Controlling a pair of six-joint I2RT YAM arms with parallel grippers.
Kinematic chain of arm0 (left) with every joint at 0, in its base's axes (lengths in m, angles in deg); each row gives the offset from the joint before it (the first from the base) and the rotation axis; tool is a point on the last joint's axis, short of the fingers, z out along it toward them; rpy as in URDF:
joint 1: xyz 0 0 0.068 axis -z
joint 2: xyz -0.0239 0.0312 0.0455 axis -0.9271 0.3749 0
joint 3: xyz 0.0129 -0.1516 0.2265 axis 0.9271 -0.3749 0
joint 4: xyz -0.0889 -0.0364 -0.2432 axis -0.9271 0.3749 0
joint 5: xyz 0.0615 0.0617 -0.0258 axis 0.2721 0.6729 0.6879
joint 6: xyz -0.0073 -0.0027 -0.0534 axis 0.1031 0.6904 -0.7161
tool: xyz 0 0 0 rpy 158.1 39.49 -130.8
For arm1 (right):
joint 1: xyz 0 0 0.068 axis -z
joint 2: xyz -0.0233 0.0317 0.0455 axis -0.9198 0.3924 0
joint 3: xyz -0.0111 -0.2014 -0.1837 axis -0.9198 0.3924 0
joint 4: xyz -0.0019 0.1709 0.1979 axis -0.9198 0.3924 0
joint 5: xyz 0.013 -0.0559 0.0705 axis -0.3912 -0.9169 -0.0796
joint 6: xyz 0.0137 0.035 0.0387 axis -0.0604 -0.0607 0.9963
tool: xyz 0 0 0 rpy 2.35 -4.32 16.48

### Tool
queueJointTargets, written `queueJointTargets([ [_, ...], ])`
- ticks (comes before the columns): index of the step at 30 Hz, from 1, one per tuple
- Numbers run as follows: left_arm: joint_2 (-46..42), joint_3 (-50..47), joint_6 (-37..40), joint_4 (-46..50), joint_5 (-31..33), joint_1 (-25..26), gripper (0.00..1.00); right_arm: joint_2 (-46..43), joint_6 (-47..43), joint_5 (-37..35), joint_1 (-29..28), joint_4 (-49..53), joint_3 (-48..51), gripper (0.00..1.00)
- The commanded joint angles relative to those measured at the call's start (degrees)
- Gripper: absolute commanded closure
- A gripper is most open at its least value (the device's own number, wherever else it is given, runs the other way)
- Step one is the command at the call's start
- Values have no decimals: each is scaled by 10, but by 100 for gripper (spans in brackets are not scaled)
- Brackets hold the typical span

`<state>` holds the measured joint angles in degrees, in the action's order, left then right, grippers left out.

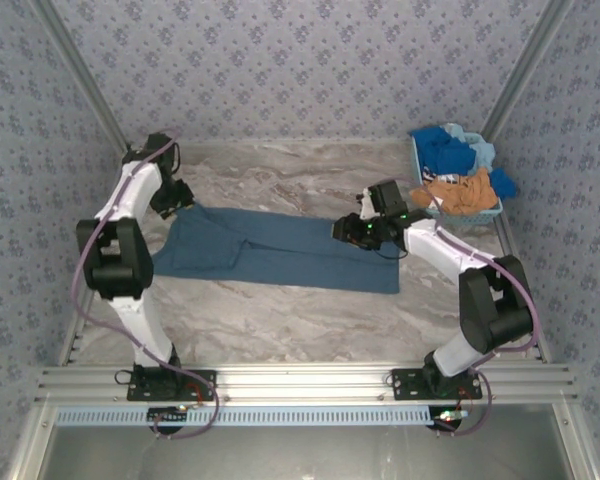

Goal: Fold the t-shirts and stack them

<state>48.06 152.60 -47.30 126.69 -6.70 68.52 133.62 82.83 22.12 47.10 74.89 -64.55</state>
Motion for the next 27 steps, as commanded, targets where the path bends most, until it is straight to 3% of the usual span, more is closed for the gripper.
queueJointTargets([
  [1,-52,-106,-106,-40,-85,21,67,24,-49,-50,33,87,-23,56],
  [4,-65,-202,-200,-113,-138,51,72,76,-86,-92,60,136,-57,57],
  [7,-49,-240,-259,-148,-146,65,75,129,-106,-132,81,180,-93,58],
  [12,18,-227,-267,-170,-124,58,78,204,-120,-190,87,243,-157,60],
  [17,102,-128,-231,-156,-116,57,79,193,-82,-201,61,277,-126,60],
  [27,286,182,-185,-90,-154,95,79,55,79,-159,-17,240,72,58],
])
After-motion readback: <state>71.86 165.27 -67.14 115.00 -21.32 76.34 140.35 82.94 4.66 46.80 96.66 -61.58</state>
